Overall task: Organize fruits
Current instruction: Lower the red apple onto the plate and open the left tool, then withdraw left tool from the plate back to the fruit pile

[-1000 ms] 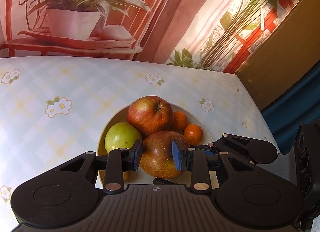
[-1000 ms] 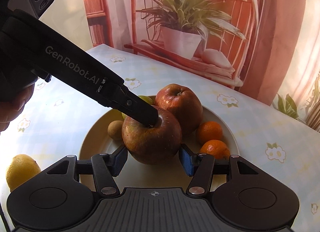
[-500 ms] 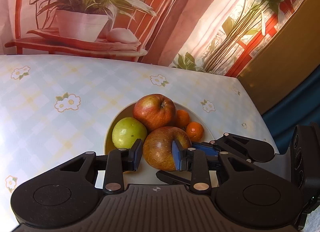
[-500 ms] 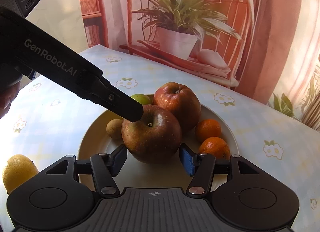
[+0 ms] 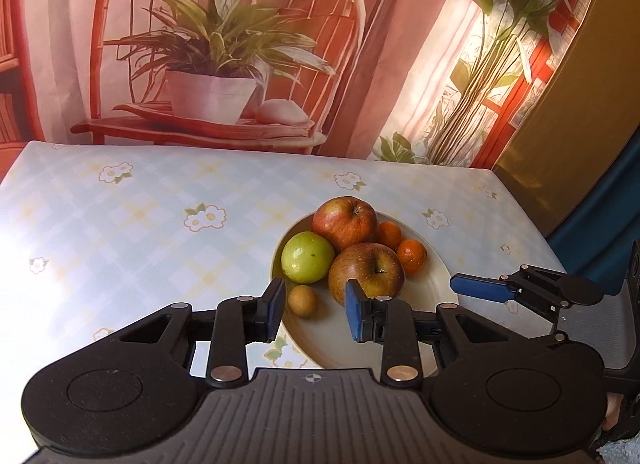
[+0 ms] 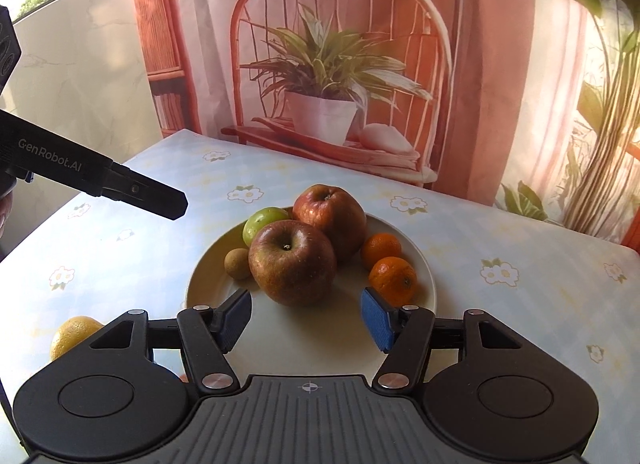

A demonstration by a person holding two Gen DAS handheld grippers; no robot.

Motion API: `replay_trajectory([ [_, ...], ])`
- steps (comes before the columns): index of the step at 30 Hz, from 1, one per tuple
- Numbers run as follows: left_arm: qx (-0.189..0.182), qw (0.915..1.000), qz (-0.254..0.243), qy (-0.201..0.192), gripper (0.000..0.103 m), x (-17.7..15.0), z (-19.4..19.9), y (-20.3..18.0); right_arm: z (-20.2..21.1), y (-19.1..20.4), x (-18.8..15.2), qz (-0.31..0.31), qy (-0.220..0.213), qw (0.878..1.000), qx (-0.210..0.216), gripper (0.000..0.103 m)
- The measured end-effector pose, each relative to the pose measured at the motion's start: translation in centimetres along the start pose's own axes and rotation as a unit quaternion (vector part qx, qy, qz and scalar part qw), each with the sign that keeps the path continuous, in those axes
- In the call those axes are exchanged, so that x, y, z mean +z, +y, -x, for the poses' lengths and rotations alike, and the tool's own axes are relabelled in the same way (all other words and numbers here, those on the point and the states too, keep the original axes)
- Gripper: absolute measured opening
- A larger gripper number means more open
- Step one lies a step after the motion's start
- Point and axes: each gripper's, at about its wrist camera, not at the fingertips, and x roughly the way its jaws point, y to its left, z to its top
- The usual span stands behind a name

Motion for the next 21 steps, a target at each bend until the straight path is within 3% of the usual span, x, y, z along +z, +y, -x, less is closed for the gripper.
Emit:
replay_trajectory([
  [11,0.032,0.9967,-0.07,-0.023,0.033,-3.0,3.8,-1.5,4.7,1.8,-3.5,-0.013,-0.019,0.999,-0.034,0.057],
  [21,0.04,0.9953,-0.08,-0.037,0.034,-4.2,5.8,-1.6,8.0,3.0,-6.2,-0.039,-0.036,0.997,-0.055,0.057],
])
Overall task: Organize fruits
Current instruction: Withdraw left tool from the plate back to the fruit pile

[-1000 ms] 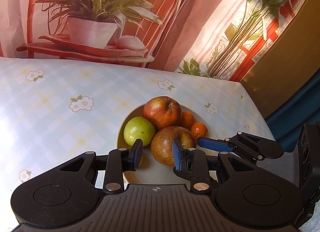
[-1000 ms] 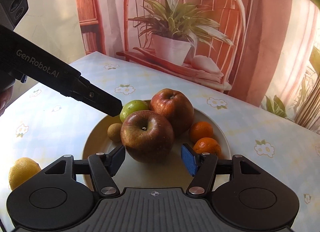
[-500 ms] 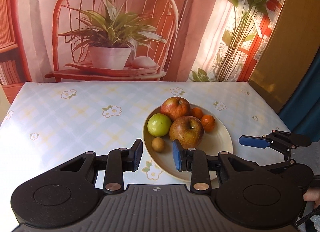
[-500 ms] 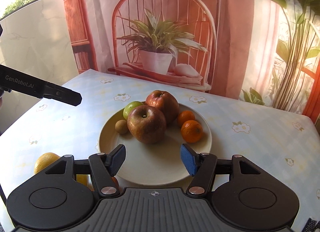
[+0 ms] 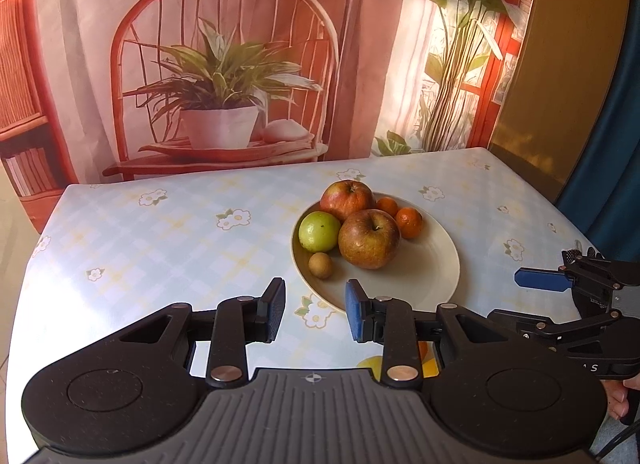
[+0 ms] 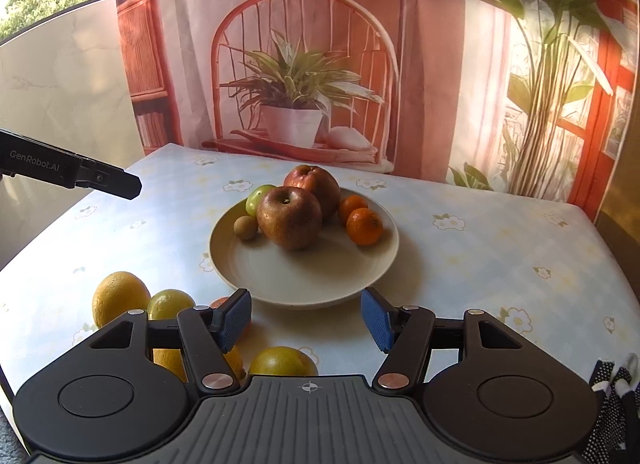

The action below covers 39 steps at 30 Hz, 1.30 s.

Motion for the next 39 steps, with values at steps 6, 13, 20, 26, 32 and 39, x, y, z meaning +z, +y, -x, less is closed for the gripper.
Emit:
replay_trajectory([
  [6,0.0,1.0,0.003,0.0,0.034,-0.4,0.3,0.0,1.2,0.0,-1.2,-0.016,0.003,1.0,-0.006,0.057],
  [13,-0.004,0.9999,0.008,0.006,0.034,-1.2,0.4,-0.1,1.7,-0.1,-2.5,-0.034,0.007,0.999,-0.021,0.057],
  [20,-0.005,0.9998,0.014,0.016,0.034,-1.9,0.3,0.1,1.3,0.5,-3.8,-0.034,0.027,0.999,-0.019,0.057],
  [26,-0.008,0.9996,0.015,0.022,0.034,-2.3,0.2,0.1,0.6,1.5,-4.9,-0.033,0.048,0.998,-0.008,0.057],
  [32,-0.01,0.9994,0.019,0.028,0.034,-2.5,0.1,0.2,0.0,2.6,-5.8,-0.02,0.065,0.998,0.005,0.053],
  [39,-0.013,0.9992,0.017,0.033,0.034,-2.7,-0.1,0.1,-0.3,2.8,-6.4,-0.02,0.074,0.997,0.014,0.04],
])
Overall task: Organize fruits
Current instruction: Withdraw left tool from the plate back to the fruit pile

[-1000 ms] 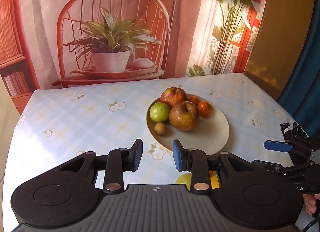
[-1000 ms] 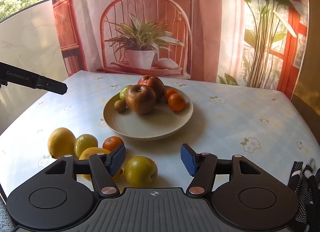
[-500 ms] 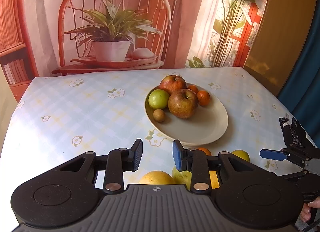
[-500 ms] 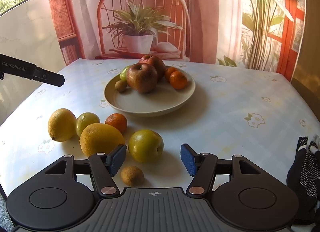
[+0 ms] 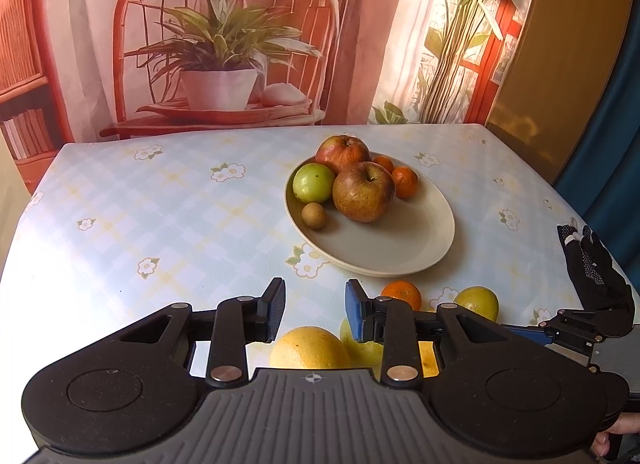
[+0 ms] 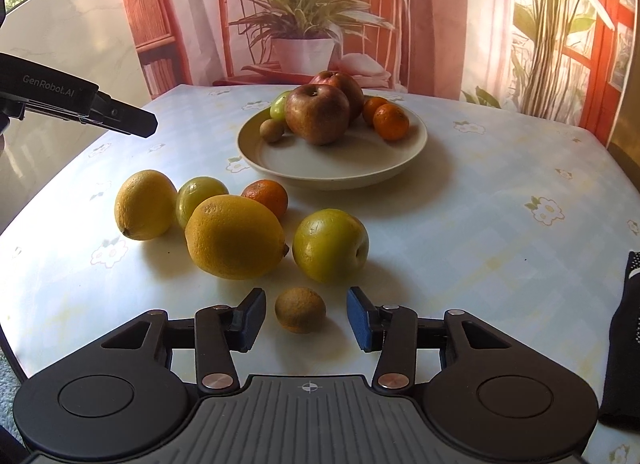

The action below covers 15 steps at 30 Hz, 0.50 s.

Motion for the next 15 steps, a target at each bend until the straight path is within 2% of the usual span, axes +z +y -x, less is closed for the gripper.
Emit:
replay_trajectory([
  [9,-0.015,0.9998,-0.004,0.015,0.034,-0.2,-0.4,-0.2,-0.4,0.3,-0.5,0.014,0.006,1.0,0.005,0.026],
  [15,-0.038,0.9987,-0.01,0.032,0.034,-0.3,-1.3,-0.7,-0.5,0.3,-0.7,0.01,-0.001,1.0,0.006,0.026],
])
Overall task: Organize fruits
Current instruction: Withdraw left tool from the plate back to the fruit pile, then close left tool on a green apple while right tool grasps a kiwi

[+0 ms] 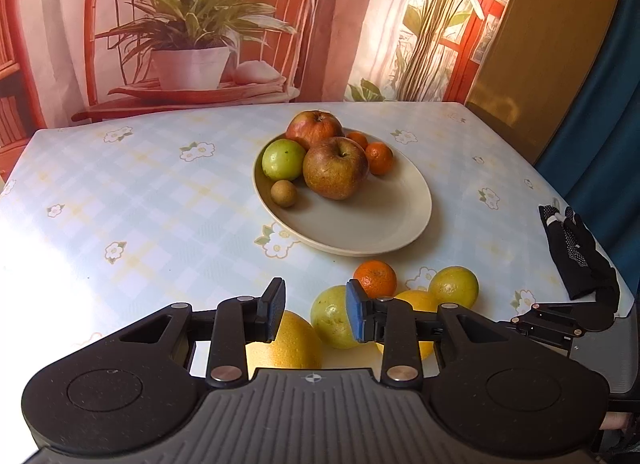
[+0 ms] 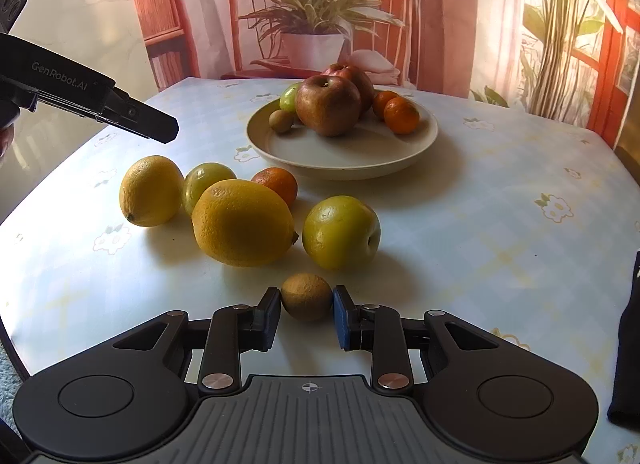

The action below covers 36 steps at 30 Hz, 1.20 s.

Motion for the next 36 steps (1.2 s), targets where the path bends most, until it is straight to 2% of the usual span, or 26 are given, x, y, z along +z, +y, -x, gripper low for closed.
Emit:
replay_trajectory([
  [4,-0.005,0.9998,-0.013,0.017,0.035,0.0,-0.9,-0.4,0.1,-0.1,-0.1,-0.001,-0.003,1.0,0.001,0.026],
  [14,-0.044,0.9972,0.004,0.06,0.035,0.9,-3.2,0.6,0.1,-0.1,-0.2,-0.002,-0.004,1.0,0.002,0.026],
  [18,-0.055,0.9957,-0.019,0.072,0.035,1.1,-3.7,0.3,0.1,-0.1,-0.2,-0.003,-0.004,1.0,0.002,0.026],
  [30,-0.047,0.9943,-0.054,0.079,0.035,0.8,-4.4,-0.7,0.1,-0.1,-0.2,-0.002,-0.004,1.0,0.001,0.026],
  [36,-0.044,0.9958,-0.035,0.072,0.036,1.1,-4.8,-0.5,0.2,-0.1,-0.2,-0.003,-0.004,1.0,0.002,0.026],
])
